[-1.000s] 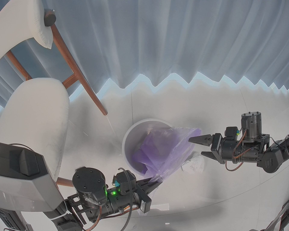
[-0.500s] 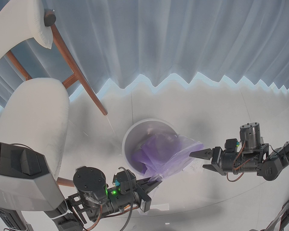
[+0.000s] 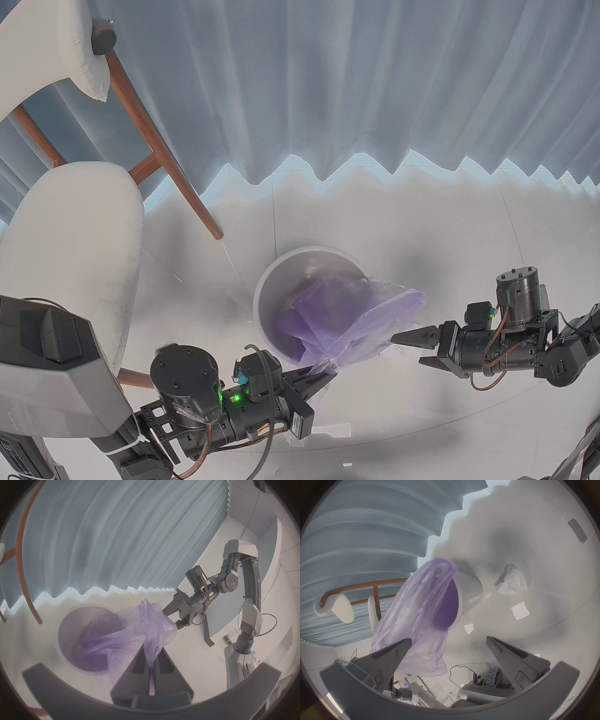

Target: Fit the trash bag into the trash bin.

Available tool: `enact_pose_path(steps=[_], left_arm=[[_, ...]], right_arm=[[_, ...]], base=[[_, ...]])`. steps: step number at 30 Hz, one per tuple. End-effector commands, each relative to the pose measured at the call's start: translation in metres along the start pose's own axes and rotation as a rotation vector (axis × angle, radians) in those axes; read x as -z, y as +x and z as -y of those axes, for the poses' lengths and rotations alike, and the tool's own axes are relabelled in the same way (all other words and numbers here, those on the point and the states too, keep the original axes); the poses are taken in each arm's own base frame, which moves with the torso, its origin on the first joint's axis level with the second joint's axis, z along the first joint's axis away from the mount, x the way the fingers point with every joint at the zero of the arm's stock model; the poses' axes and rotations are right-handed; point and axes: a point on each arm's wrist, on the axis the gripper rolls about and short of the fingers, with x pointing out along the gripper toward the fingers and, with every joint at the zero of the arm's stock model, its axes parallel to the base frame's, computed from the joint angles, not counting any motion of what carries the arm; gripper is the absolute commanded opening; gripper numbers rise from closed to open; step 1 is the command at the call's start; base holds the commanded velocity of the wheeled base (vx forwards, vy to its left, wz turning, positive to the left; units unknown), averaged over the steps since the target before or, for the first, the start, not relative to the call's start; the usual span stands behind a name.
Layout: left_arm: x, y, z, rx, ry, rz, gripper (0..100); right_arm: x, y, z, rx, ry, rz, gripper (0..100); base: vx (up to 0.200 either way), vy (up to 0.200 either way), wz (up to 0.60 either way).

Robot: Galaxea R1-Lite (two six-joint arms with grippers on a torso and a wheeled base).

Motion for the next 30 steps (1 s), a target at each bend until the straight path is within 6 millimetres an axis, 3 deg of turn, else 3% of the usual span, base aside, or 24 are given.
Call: enact_pose_path(steps=[1, 5, 25, 26, 30], left_arm=[[-0.002, -0.001, 0.0, 0.0, 0.002, 0.006, 0], [-0.001, -0.001, 0.001, 0.003, 0.001, 0.001, 0], [-0.003, 0.001, 0.006, 0.022, 0.004, 0.014, 0], [-0.003, 0.001, 0.006, 0.022, 0.002, 0.015, 0], [-0.004, 0.004, 0.005, 0.027, 0.002, 0.023, 0]], right_arm=[[-0.007, 0.007, -0.005, -0.018, -0.01, 0.015, 100], [-0.018, 0.009, -0.012, -0.034, -0.018, 0.058, 100], [-0.03, 0.04, -0.011, -0.053, -0.044, 0.117, 100], [-0.032, 0.04, -0.013, -0.058, -0.05, 0.132, 0], [-0.042, 0.034, -0.026, -0.134, -0.086, 0.228, 0]], base=[[0.0, 0.0, 0.0], [0.0, 0.0, 0.0], [0.0, 0.0, 0.0], [0.0, 0.0, 0.0], [0.0, 0.0, 0.0]])
